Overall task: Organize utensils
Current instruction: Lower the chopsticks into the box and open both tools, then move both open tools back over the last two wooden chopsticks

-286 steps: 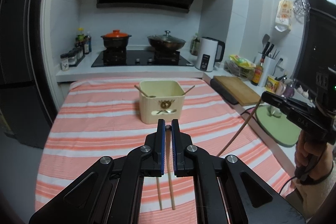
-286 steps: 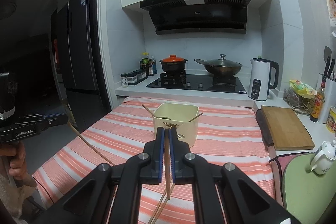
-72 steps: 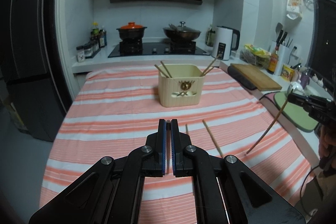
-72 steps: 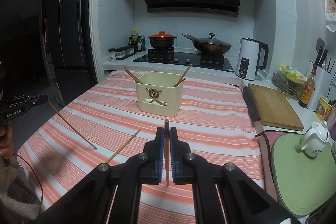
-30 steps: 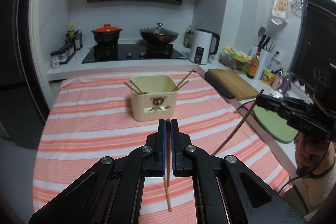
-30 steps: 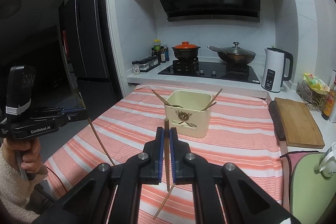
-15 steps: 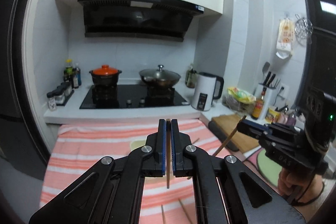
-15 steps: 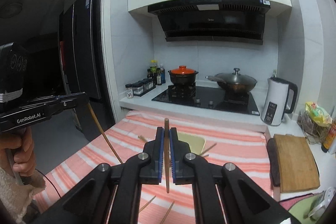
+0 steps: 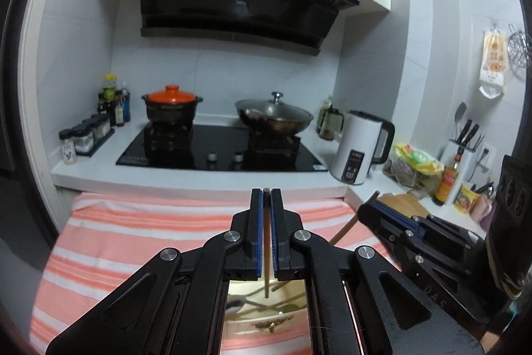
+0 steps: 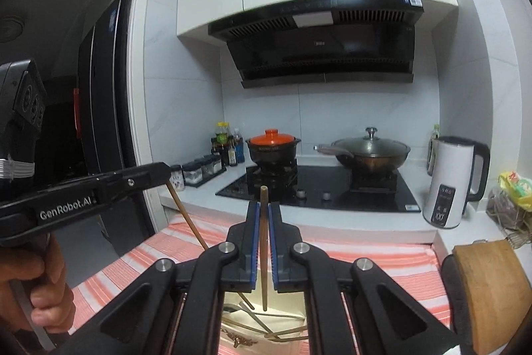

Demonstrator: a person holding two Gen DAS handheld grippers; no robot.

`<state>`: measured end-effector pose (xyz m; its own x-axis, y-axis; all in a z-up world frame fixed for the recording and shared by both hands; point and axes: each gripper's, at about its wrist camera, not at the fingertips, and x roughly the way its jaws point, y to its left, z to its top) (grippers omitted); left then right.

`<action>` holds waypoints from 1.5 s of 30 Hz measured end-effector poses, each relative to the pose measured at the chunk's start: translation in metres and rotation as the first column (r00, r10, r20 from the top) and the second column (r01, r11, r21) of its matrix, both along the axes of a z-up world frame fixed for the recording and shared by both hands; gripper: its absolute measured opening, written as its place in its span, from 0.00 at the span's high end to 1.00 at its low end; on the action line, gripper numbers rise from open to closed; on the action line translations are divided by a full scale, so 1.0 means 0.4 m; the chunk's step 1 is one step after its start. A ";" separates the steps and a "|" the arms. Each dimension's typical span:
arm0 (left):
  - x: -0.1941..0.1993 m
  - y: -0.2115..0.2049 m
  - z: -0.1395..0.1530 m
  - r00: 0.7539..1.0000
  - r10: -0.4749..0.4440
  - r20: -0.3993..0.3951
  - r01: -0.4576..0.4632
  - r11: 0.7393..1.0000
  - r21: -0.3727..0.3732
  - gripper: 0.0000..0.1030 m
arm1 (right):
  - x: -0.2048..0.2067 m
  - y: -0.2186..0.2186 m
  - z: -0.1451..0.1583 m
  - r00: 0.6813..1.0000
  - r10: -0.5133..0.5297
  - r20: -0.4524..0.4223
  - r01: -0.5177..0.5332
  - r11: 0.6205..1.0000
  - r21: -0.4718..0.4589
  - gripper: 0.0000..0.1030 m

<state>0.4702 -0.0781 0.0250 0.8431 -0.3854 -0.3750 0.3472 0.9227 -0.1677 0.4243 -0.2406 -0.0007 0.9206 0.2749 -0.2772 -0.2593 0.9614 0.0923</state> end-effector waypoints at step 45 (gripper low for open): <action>-0.722 0.165 -0.504 0.905 0.039 -0.424 0.038 0.984 0.173 0.25 | -0.777 -0.033 -0.494 0.896 -0.124 -0.427 0.040 0.979 -0.200 0.44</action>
